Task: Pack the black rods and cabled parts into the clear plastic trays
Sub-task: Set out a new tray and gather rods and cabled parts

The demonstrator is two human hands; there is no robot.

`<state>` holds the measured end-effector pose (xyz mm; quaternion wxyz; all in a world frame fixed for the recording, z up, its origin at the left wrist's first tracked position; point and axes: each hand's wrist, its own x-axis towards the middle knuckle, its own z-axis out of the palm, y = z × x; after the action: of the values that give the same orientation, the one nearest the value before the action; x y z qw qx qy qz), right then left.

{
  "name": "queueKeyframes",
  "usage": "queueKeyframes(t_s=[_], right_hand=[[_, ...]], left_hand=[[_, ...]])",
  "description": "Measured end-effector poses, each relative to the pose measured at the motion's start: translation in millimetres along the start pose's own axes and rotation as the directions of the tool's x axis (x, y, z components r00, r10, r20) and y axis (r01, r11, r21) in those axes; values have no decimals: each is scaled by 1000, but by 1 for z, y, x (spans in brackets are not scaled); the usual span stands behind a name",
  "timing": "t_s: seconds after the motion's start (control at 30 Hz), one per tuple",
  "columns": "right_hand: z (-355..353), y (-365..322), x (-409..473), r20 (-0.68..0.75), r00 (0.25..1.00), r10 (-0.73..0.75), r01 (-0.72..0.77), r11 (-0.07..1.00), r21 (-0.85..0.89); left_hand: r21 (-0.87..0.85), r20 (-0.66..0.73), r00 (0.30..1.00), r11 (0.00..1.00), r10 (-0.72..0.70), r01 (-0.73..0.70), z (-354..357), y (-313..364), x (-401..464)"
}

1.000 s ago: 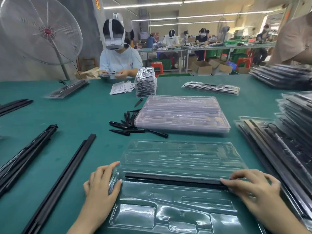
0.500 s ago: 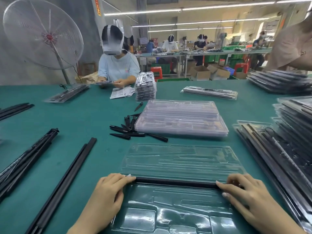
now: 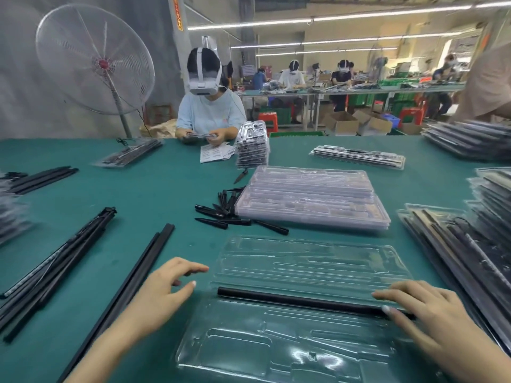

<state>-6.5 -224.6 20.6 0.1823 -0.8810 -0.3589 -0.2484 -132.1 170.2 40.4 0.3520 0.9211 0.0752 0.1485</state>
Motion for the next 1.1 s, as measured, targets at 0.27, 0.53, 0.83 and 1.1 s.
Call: queueKeyframes(t_s=[0.27, 0.53, 0.83, 1.1], right_hand=[[7, -13, 9, 99, 995, -32, 31, 999, 16], [24, -48, 32, 176, 984, -13, -5, 995, 101], [4, 11, 56, 211, 959, 191, -243, 936, 255], [11, 27, 38, 58, 950, 307, -311, 917, 248]], left_hand=[[241, -28, 996, 967, -81, 86, -23, -26, 34], [722, 81, 995, 691, -52, -23, 38, -13, 144], [788, 25, 999, 616, -27, -3, 63, -23, 169], [686, -87, 957, 714, 275, -143, 51, 11, 145]])
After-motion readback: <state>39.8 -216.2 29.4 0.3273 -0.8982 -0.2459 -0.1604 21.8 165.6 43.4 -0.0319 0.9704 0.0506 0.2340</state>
